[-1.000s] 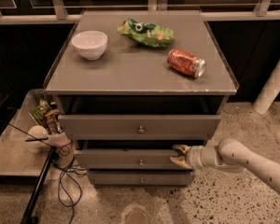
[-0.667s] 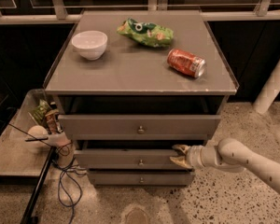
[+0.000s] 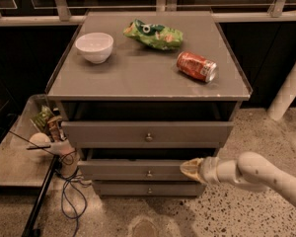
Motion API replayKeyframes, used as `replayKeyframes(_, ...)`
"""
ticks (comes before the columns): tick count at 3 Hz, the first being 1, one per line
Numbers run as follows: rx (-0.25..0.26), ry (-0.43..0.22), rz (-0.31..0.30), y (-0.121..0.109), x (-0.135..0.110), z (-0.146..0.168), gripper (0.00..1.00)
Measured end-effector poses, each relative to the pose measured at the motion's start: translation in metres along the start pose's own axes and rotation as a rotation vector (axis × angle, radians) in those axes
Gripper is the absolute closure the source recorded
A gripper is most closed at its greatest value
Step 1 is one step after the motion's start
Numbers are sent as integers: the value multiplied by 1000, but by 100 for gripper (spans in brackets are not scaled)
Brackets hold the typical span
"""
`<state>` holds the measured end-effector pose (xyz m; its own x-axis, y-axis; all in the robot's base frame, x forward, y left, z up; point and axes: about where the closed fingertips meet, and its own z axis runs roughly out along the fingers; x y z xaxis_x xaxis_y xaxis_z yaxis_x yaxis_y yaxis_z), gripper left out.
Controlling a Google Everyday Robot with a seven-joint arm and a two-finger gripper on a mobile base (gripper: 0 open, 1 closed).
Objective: Open middle drawer
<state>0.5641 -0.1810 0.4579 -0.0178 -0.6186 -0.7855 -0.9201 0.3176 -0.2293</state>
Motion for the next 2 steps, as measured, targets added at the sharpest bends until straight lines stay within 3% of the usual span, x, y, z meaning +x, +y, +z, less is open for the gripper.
replayKeyframes(1,-11,-42,31,83,3,-42,100)
replayKeyframes(2,-23,-36,98,135,23,-60,82)
